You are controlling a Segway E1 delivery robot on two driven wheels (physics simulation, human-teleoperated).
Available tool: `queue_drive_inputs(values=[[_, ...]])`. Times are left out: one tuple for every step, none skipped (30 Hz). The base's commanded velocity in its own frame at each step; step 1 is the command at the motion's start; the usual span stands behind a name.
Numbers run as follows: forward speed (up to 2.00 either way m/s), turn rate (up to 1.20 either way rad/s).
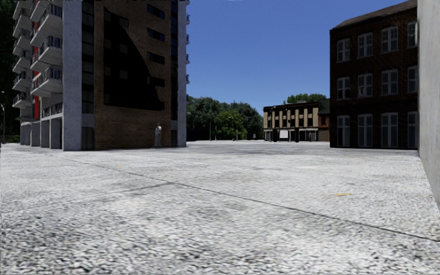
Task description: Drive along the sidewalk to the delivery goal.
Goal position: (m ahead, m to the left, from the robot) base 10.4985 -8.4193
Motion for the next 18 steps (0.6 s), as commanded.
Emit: queue_drive_inputs(values=[[2.0, 0.0], [2.0, 0.0], [2.0, 0.0], [2.0, 0.0], [2.0, 0.0], [2.0, 0.0], [2.0, 0.0], [2.0, 0.0], [2.0, 0.0], [2.0, 0.0], [2.0, 0.0], [2.0, 0.0], [2.0, -0.5], [2.0, -0.99], [2.0, -1.1], [2.0, -1.2], [2.0, -1.2], [2.0, -1.2]])
